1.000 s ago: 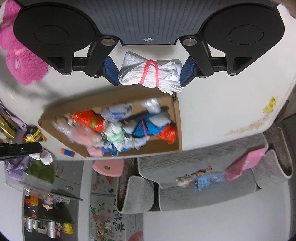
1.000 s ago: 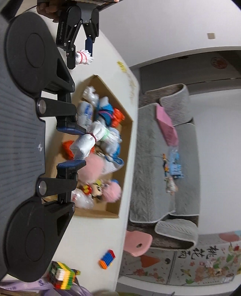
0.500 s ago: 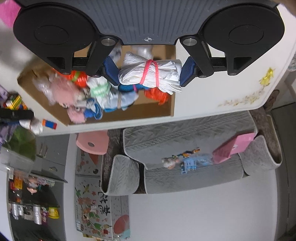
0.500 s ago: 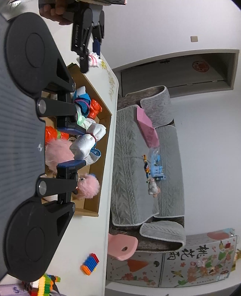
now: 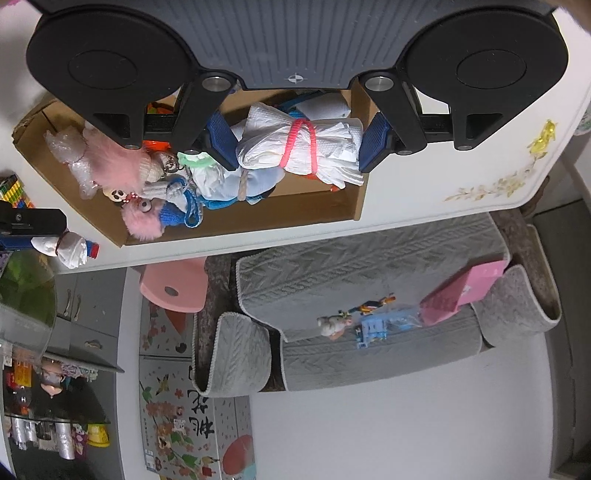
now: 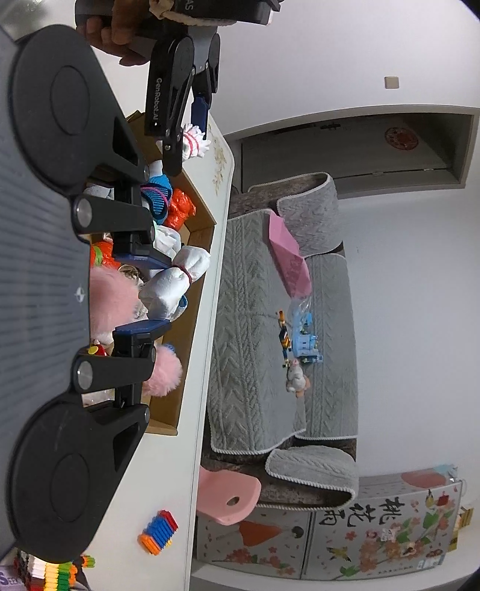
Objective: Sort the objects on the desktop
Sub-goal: 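Lower the pink-banded bundle into the box with the left gripper while the right lowers the red-banded roll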
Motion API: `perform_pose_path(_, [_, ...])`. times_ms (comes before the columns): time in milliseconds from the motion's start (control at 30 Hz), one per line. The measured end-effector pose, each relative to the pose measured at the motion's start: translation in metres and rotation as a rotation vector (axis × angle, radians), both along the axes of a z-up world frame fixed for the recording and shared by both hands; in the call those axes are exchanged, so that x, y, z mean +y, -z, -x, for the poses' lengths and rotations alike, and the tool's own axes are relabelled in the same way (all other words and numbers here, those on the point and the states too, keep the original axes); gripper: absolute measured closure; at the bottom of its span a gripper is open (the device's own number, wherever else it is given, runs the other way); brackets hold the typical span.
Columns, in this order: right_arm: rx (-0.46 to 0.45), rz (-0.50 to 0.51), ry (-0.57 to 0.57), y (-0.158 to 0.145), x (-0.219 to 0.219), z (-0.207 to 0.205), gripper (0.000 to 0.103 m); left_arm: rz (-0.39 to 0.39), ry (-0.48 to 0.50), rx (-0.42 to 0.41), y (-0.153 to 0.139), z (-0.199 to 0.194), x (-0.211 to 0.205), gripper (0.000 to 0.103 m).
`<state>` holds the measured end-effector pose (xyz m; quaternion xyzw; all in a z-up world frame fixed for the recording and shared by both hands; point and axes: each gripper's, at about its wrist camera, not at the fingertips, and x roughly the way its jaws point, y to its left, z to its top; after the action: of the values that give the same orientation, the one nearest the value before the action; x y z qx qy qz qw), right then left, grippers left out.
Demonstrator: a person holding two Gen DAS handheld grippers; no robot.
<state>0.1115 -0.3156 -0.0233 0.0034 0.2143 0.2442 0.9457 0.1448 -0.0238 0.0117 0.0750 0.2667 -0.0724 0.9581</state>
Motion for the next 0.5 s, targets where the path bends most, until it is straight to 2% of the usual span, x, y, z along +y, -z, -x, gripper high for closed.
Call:
perform_pose_path(300, [-0.01,0.046,0.027,0.01,0.002,-0.009,0.076,-0.031,-0.035,0.03,0.014,-0.021,0.0,0.028])
perform_pose_path(500, [-0.083,0.141,0.044,0.016,0.013,-0.003,0.076,-0.057,-0.049,0.036,0.02,-0.023,0.002,0.028])
